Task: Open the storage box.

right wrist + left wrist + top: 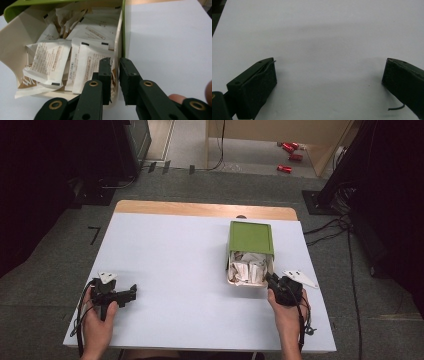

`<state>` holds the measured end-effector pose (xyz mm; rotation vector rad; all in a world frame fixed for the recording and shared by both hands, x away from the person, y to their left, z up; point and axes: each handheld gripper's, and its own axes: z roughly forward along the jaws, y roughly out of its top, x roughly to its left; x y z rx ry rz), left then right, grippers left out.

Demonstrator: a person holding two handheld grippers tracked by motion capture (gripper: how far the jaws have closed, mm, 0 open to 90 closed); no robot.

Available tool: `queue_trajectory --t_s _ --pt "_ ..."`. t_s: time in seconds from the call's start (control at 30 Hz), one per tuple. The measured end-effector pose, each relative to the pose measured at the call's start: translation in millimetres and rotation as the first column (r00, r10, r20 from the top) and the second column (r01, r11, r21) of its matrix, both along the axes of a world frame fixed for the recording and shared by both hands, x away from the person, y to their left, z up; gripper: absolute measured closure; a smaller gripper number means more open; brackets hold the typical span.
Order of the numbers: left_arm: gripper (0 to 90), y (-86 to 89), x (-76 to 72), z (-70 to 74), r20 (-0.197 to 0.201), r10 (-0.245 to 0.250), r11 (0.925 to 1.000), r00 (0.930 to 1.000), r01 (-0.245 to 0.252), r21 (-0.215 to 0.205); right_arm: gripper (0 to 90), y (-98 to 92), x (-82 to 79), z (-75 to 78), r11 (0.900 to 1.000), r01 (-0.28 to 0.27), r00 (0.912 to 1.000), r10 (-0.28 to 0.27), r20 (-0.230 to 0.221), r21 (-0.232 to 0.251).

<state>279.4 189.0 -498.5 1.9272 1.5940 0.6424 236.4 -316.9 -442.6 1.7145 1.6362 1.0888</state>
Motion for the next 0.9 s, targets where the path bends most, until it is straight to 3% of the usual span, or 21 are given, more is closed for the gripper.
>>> queue_trajectory --t_s 0.4,0.9 --pt "0.0 0.0 0.0 0.0 0.000 0.000 1.0000 1.0000 0.000 0.000 89.1 9.6 1.6 3.4 0.996 0.072 0.9973 -0.072 0.015 -0.060" --pt "0.0 0.0 0.0 0.0 0.000 0.000 1.0000 1.0000 0.000 0.000 90.0 10.7 -2.5 5.1 0.995 0.086 0.9962 -0.086 0.015 -0.047"
